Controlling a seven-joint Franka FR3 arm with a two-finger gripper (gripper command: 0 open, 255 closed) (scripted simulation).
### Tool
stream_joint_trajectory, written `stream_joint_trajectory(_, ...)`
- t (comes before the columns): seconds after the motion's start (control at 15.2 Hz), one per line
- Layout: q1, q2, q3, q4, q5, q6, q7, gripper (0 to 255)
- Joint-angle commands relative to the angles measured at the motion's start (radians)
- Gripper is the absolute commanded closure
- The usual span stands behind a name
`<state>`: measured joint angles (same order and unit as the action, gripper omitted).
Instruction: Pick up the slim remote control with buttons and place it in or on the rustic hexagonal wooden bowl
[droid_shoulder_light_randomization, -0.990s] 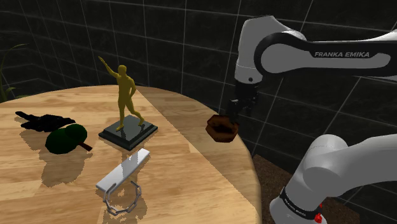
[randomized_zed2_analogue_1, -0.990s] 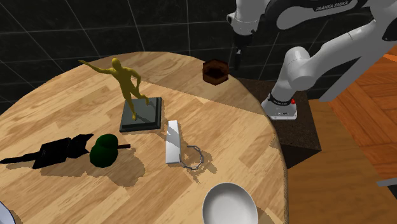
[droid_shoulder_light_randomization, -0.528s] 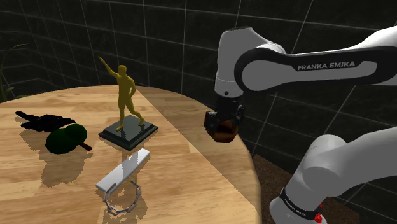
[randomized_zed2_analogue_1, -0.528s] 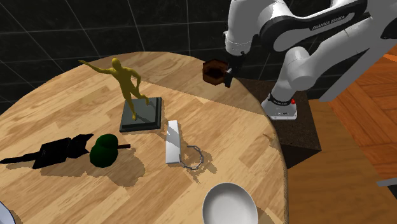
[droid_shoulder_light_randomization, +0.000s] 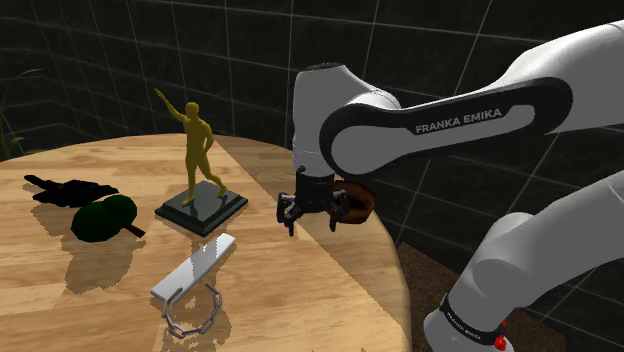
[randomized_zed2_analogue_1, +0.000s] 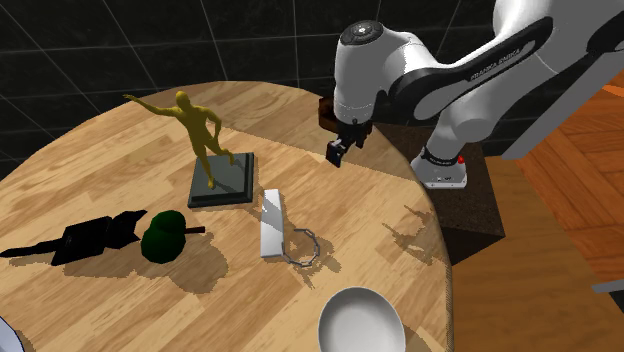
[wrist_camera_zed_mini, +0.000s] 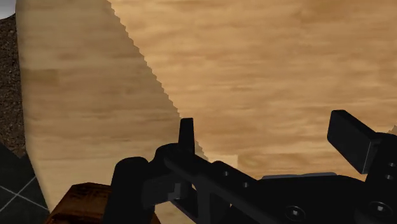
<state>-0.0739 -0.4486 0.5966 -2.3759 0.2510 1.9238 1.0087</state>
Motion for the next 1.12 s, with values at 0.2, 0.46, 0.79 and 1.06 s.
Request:
stream_joint_trajectory(0.2, -0.069, 0.208, 0.143, 0.123, -0.068, 0.095, 0.280, 0)
stream_joint_trajectory(0.46, -0.106, 0.416, 0.231, 0.246, -0.212, 0.146, 0.536, 0)
stream_joint_trajectory(0.79, -0.035, 0.692, 0.223, 0.439, -0.439, 0.151, 0.851, 0)
stream_joint_trajectory(1.06, 0.077, 0.874, 0.148, 0.621, -0.557, 0.120, 1.029, 0)
